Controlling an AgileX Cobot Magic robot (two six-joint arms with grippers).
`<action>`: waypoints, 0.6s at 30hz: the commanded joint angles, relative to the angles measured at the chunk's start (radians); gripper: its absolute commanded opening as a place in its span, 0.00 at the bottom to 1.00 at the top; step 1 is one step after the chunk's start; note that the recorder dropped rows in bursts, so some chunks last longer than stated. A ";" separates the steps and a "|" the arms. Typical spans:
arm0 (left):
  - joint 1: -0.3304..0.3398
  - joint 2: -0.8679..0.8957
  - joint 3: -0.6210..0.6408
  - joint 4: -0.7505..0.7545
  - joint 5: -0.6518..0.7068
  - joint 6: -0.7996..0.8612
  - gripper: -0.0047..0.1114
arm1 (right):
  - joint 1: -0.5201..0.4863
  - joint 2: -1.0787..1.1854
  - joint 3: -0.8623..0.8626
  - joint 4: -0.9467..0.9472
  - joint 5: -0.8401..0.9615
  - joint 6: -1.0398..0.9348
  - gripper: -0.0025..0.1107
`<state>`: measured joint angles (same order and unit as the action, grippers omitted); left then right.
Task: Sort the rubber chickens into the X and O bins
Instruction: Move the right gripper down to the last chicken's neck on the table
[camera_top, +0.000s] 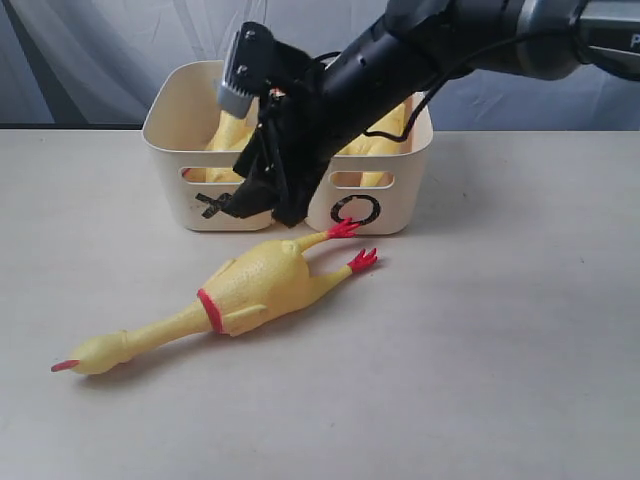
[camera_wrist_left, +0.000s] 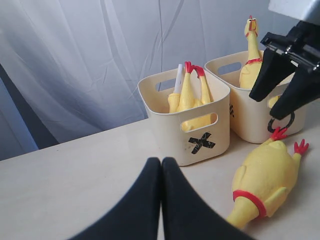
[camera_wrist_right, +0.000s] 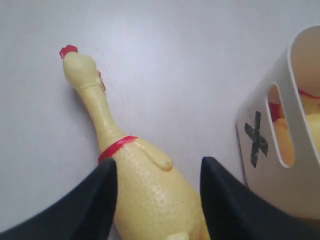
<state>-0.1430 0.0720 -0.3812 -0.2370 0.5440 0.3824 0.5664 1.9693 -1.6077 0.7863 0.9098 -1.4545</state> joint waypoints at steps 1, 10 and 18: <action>0.000 -0.007 0.003 0.002 -0.012 -0.005 0.04 | 0.061 -0.009 -0.003 -0.065 -0.053 -0.011 0.45; 0.000 -0.007 0.003 0.002 -0.012 -0.005 0.04 | 0.174 0.023 -0.003 -0.131 -0.131 -0.011 0.45; 0.000 -0.007 0.003 0.002 -0.012 -0.005 0.04 | 0.212 0.073 -0.003 -0.135 -0.165 -0.016 0.45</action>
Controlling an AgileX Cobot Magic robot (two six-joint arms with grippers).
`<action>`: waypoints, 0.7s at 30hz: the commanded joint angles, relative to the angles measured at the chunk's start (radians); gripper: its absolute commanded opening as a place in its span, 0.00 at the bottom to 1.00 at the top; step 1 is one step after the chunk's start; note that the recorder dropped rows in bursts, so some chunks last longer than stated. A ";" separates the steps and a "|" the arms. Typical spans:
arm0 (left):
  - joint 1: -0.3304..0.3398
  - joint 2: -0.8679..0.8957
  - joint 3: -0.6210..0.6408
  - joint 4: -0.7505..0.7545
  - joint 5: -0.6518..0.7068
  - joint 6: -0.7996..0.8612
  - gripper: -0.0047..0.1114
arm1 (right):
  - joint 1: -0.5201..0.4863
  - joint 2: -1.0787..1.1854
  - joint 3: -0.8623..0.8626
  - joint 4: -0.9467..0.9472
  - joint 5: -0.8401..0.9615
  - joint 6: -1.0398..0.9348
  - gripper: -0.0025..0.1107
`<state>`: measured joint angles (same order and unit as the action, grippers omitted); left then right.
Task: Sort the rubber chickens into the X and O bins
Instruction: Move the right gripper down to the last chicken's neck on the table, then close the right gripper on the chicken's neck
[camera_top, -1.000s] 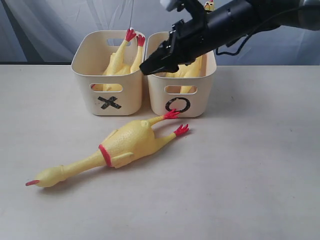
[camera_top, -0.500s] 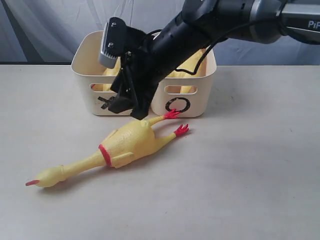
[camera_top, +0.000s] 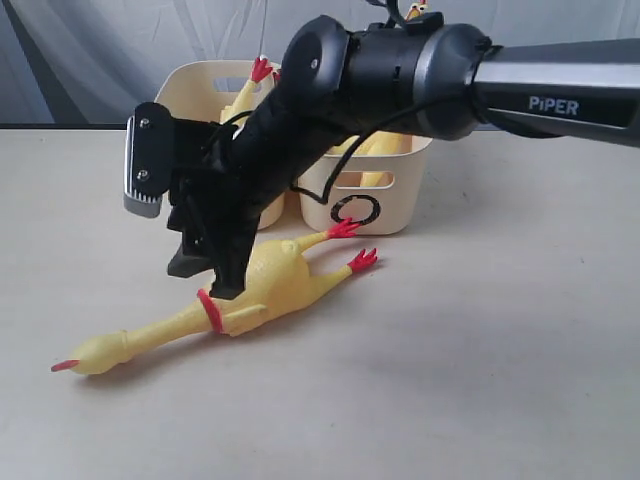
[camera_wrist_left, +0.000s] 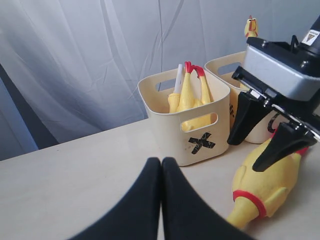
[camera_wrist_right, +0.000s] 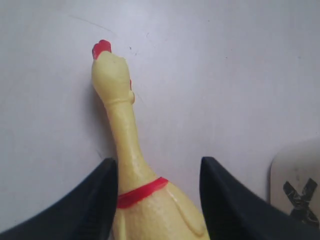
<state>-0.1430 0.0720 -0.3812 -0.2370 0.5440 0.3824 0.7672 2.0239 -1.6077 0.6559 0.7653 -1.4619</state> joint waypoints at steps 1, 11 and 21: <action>0.000 -0.007 0.003 0.002 -0.012 -0.005 0.04 | 0.012 0.025 -0.003 -0.007 -0.023 -0.010 0.45; 0.000 -0.007 0.003 0.002 -0.012 -0.005 0.04 | 0.073 0.097 -0.003 -0.037 -0.102 -0.041 0.45; 0.000 -0.007 0.003 0.002 -0.012 -0.005 0.04 | 0.114 0.157 -0.003 -0.049 -0.176 -0.078 0.44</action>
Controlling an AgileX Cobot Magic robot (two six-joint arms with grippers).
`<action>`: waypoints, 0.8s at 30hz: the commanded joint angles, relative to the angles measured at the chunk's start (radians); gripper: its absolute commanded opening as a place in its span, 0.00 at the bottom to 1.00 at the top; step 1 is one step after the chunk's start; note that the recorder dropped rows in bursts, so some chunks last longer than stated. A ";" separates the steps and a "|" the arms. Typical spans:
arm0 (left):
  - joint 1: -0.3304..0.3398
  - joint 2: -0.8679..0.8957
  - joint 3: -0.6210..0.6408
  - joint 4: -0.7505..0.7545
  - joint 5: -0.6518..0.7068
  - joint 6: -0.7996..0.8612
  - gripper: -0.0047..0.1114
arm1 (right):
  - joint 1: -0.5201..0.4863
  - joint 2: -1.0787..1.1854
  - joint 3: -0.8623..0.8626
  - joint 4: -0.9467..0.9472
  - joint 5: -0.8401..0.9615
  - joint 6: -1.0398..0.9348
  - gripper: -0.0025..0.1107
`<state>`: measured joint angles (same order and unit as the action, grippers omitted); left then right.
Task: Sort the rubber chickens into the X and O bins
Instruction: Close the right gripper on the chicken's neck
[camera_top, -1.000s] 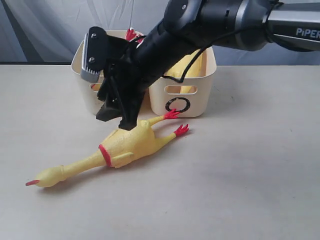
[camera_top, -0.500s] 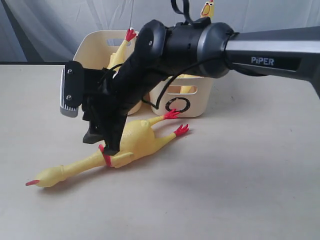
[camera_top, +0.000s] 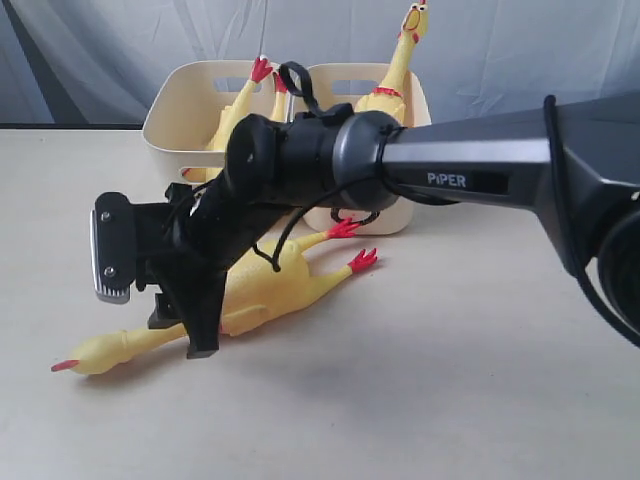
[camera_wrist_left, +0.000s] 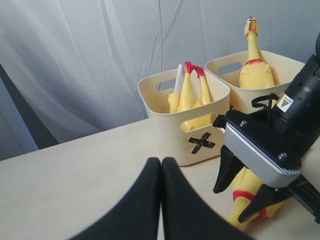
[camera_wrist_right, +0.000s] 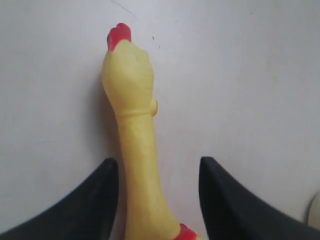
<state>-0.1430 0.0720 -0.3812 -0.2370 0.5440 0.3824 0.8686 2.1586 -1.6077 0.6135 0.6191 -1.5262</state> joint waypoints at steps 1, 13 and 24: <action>0.000 -0.007 0.003 0.002 -0.012 -0.005 0.04 | 0.012 0.028 -0.003 -0.007 -0.034 -0.018 0.44; 0.000 -0.007 0.003 0.002 -0.012 -0.005 0.04 | 0.018 0.099 -0.003 -0.003 -0.094 -0.052 0.44; 0.000 -0.007 0.003 0.000 -0.012 -0.005 0.04 | 0.018 0.114 -0.003 -0.023 -0.112 -0.052 0.42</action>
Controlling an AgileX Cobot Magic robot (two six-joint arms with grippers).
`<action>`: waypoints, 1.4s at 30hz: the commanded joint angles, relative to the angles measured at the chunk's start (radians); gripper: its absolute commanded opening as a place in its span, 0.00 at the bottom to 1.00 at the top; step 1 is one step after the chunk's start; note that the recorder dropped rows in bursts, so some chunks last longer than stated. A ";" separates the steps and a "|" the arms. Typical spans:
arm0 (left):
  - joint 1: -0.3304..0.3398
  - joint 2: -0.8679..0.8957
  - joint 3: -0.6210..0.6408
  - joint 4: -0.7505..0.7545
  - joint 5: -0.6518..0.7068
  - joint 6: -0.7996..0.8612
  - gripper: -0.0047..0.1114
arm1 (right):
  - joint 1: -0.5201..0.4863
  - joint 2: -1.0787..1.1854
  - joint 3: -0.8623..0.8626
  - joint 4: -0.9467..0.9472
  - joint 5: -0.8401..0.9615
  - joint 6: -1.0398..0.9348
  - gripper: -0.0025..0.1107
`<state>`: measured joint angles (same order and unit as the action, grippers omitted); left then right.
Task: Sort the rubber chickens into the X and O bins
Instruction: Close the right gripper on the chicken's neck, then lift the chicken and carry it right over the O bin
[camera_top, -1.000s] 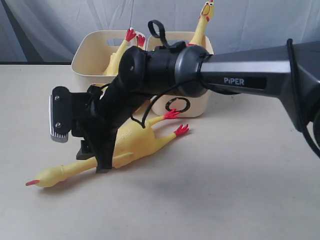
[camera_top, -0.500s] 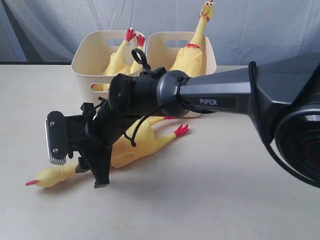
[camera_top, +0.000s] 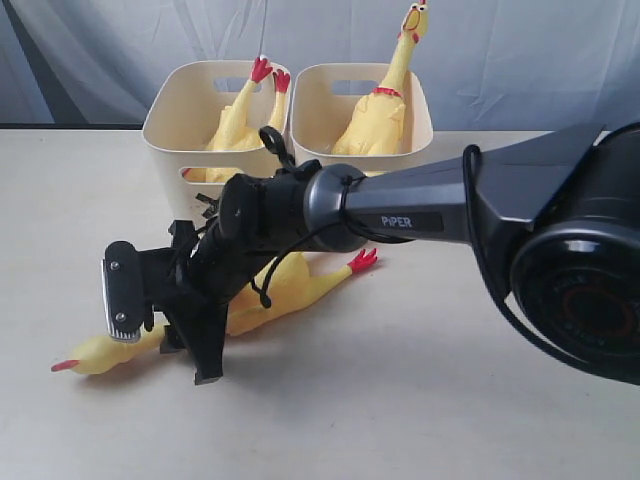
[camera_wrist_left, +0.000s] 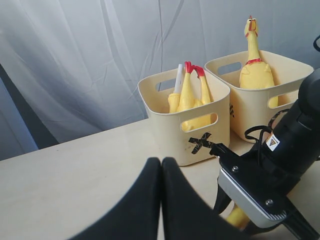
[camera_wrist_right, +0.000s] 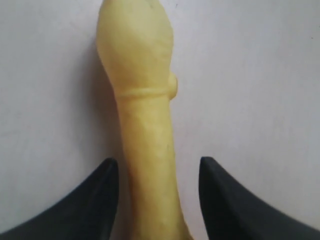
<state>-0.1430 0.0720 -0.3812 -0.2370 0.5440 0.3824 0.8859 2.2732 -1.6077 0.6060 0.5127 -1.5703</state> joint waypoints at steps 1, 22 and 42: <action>0.000 -0.007 0.003 0.000 -0.012 -0.005 0.04 | 0.001 0.002 -0.003 -0.017 -0.008 -0.008 0.39; 0.000 -0.007 0.003 0.000 -0.012 -0.005 0.04 | 0.001 -0.143 -0.003 0.187 -0.059 0.206 0.01; 0.000 -0.007 0.003 0.008 -0.012 -0.005 0.04 | -0.089 -0.387 0.085 0.543 -0.187 0.449 0.01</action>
<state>-0.1430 0.0720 -0.3812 -0.2308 0.5440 0.3824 0.8022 1.9374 -1.5498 1.1210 0.3680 -1.1186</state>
